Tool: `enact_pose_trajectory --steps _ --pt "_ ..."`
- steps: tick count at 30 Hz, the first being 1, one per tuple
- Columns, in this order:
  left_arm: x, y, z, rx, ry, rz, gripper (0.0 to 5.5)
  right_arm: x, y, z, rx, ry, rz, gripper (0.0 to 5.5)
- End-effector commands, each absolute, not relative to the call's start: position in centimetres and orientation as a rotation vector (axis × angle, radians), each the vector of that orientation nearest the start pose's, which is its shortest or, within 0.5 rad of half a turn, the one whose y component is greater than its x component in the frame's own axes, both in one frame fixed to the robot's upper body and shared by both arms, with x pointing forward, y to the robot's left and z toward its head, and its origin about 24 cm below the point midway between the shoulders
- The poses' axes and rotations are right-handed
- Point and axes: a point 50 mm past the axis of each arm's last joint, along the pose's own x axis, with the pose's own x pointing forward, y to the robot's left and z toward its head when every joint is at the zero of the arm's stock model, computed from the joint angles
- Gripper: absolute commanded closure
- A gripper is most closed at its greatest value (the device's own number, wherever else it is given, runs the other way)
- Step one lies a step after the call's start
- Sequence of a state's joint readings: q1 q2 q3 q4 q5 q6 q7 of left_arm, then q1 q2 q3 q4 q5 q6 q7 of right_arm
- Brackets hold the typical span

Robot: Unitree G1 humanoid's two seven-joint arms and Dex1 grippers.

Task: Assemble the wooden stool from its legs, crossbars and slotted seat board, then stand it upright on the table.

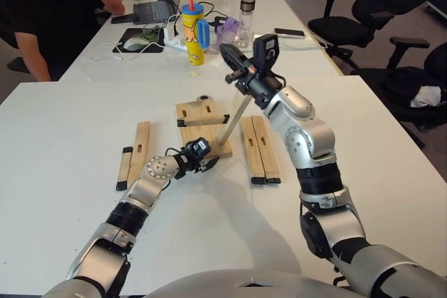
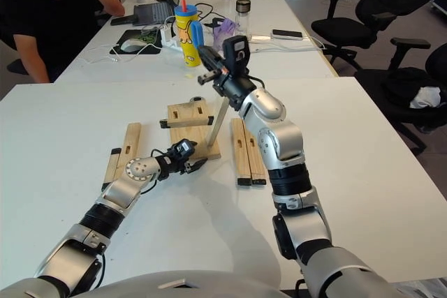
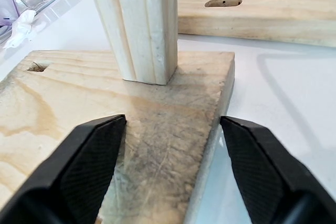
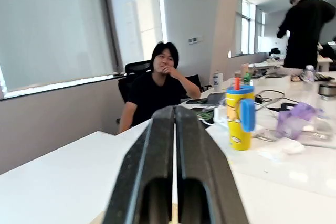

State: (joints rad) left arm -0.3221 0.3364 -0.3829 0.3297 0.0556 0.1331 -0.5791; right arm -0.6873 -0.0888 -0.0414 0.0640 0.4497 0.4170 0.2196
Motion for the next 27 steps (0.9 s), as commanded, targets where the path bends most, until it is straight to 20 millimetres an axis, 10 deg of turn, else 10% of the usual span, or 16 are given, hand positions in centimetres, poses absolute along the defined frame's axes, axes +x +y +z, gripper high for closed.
enact_pose_trajectory --steps 1,8,22,27 --pt "23.1 15.3 -5.8 0.457 0.765 -0.852 2.16 35.7 -16.0 21.8 0.278 -0.160 0.270 5.48" --pt "23.0 15.1 -5.4 0.453 0.732 -0.885 2.16 30.5 -16.6 9.0 0.095 0.349 0.248 5.10" --pt "22.8 15.1 -5.3 0.433 0.730 -0.866 2.16 25.8 -11.5 6.3 0.066 0.618 0.355 2.84" --pt "22.9 14.6 -5.2 0.434 0.723 -0.878 2.16 25.4 -11.0 5.3 0.055 0.683 0.359 2.84"
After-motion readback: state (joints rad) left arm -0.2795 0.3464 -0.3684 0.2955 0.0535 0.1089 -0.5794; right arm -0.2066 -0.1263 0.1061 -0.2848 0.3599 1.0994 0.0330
